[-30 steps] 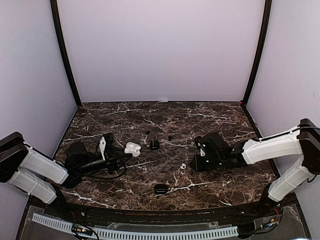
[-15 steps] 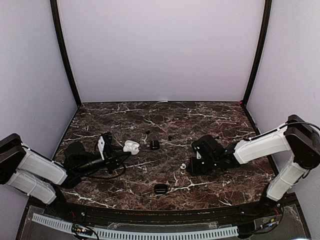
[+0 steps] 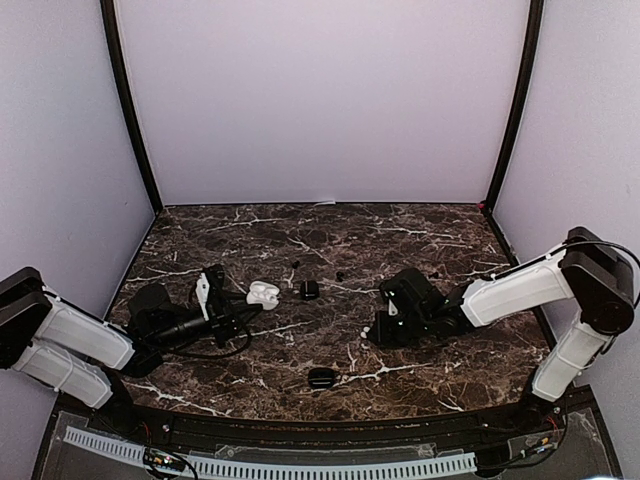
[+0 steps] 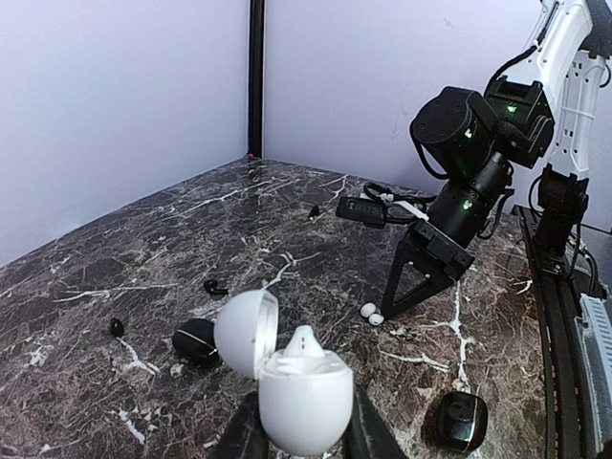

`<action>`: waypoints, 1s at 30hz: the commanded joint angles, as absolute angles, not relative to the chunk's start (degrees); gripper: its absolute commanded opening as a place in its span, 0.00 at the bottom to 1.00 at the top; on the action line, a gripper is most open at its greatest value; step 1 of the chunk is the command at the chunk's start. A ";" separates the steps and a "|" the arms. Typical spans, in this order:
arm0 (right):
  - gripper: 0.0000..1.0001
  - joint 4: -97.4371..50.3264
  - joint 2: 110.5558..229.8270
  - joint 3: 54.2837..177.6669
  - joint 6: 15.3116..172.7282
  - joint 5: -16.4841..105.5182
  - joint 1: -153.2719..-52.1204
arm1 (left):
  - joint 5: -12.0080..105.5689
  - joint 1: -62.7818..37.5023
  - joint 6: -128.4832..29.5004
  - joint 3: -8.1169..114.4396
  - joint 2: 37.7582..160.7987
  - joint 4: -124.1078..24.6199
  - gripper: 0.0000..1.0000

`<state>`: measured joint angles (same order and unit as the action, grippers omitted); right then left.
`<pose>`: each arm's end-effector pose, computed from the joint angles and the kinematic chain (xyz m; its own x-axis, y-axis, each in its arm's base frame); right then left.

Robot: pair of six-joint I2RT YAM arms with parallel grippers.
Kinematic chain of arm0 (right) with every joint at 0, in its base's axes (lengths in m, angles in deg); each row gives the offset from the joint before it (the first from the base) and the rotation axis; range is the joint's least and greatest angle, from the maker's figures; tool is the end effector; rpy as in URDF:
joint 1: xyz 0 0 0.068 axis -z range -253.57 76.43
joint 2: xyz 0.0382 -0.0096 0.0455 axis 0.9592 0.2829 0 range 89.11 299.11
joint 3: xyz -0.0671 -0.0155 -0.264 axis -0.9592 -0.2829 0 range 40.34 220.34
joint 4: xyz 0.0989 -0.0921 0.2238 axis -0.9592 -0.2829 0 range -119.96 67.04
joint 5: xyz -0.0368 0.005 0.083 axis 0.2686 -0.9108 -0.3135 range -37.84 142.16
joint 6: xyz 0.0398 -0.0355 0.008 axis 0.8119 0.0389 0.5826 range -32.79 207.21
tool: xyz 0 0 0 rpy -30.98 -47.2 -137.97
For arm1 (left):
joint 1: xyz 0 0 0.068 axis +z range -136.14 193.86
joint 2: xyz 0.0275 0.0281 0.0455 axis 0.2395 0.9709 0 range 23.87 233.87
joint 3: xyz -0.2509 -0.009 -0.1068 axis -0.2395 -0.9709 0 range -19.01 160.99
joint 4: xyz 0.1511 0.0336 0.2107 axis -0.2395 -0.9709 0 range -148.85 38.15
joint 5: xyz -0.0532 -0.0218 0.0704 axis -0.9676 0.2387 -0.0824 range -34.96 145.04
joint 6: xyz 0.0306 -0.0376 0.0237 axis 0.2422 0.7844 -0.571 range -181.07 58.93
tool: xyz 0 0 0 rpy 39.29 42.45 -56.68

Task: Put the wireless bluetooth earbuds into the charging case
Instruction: Pick up the left earbud from the center of the board.

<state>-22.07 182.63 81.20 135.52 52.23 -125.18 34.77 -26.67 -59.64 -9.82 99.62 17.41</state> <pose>0.1864 0.2355 0.1325 -0.9094 0.0547 -0.4123 -0.1567 0.8732 0.4615 0.1553 -0.1490 0.1735 0.0140 -0.0429 -0.9990 0.8732 0.4872 -0.0086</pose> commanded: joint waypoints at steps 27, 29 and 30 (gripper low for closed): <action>0.17 -23.91 188.61 86.98 133.38 53.92 -124.40 | 34.56 -27.15 -60.72 -9.96 96.38 16.01 0.18; 0.17 -23.88 188.77 87.30 133.24 53.76 -124.33 | 34.56 -27.15 -60.79 -9.96 96.38 15.92 0.18; 0.16 -23.80 188.85 87.46 133.19 53.68 -124.29 | 34.56 -27.18 -60.80 -9.96 96.43 15.92 0.18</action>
<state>-23.06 186.95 86.47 134.12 53.22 -124.97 34.75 -26.89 -60.05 -9.82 97.76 15.31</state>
